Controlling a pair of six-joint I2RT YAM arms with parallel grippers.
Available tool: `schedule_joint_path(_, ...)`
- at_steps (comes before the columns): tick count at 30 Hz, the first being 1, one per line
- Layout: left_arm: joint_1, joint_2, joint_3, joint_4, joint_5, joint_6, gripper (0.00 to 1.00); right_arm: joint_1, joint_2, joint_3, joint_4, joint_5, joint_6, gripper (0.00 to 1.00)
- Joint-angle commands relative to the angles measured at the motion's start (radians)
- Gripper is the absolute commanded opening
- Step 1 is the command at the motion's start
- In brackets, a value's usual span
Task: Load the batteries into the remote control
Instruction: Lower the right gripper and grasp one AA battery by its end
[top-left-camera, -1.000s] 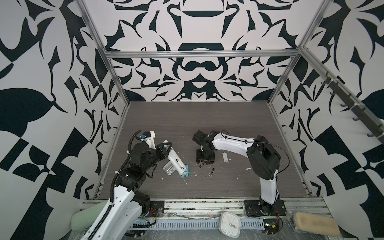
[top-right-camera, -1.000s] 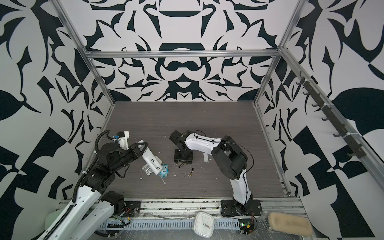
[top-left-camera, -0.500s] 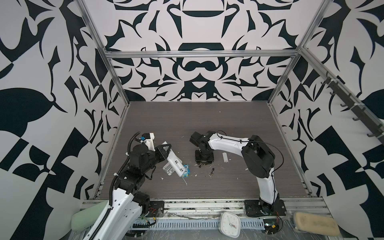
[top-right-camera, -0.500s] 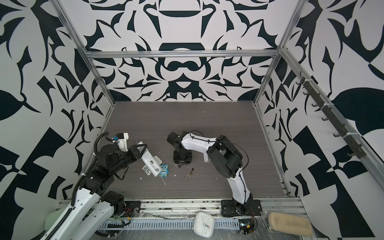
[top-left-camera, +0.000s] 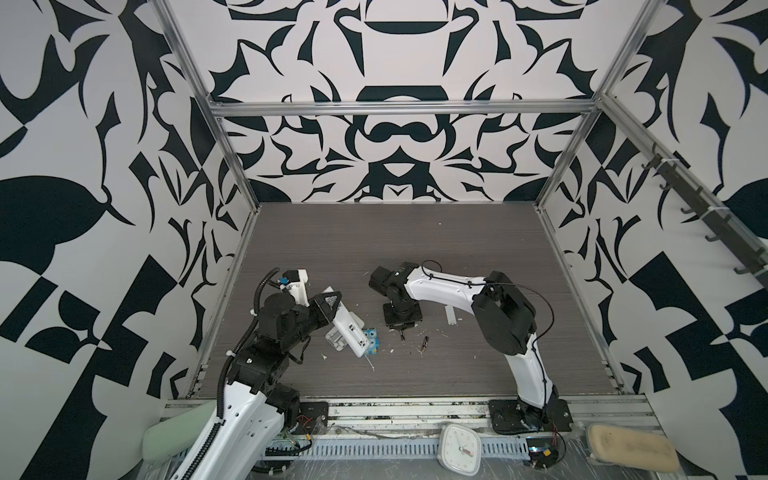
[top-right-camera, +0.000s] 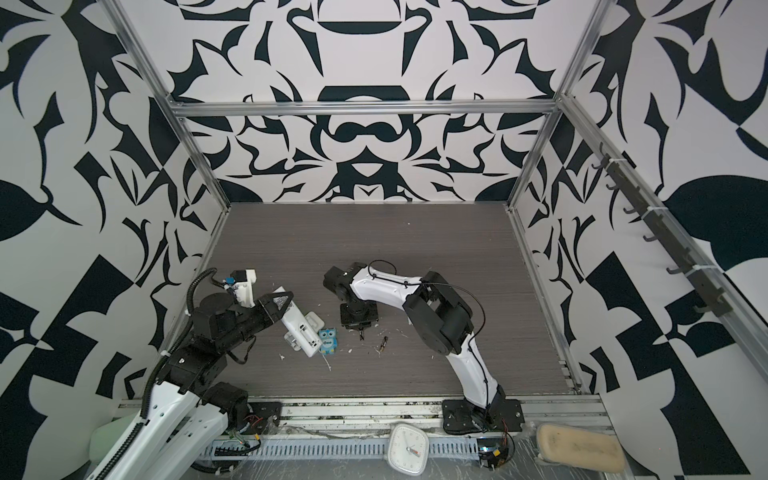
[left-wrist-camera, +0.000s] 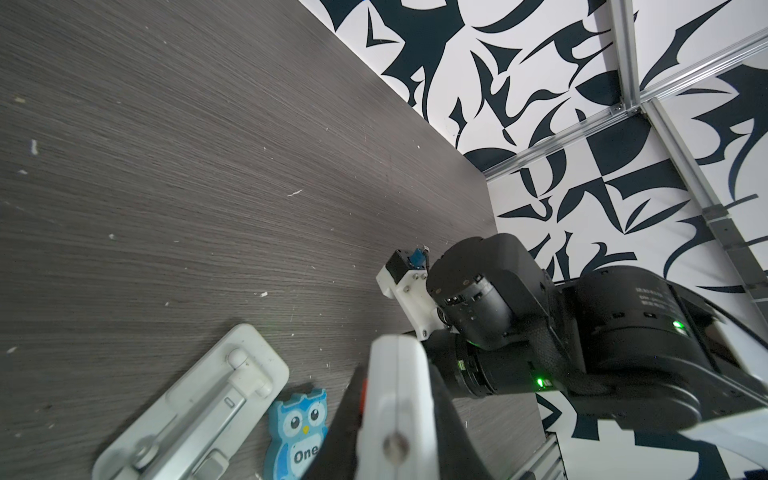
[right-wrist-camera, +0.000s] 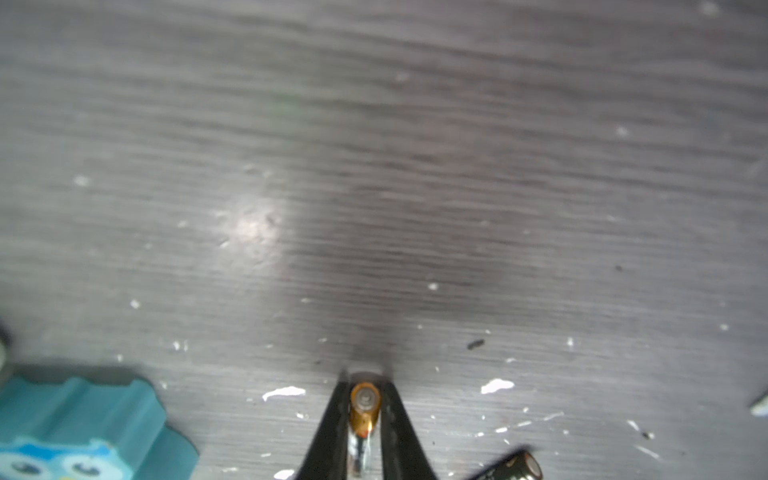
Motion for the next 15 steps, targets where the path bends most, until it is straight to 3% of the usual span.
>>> schedule_joint_path(1,0.003,0.007,-0.018,0.064,0.051,-0.014,0.00,0.003,0.003,-0.001,-0.044,0.041,-0.055,0.12)
schedule_joint_path(8,0.003,0.097,0.008,0.150,0.139,-0.048,0.00,-0.018,0.018,0.001,-0.024,0.068,-0.159,0.01)
schedule_joint_path(15,0.002,0.131,0.034,0.158,0.167,-0.088,0.00,-0.091,-0.032,-0.038,0.012,0.084,-0.255,0.00)
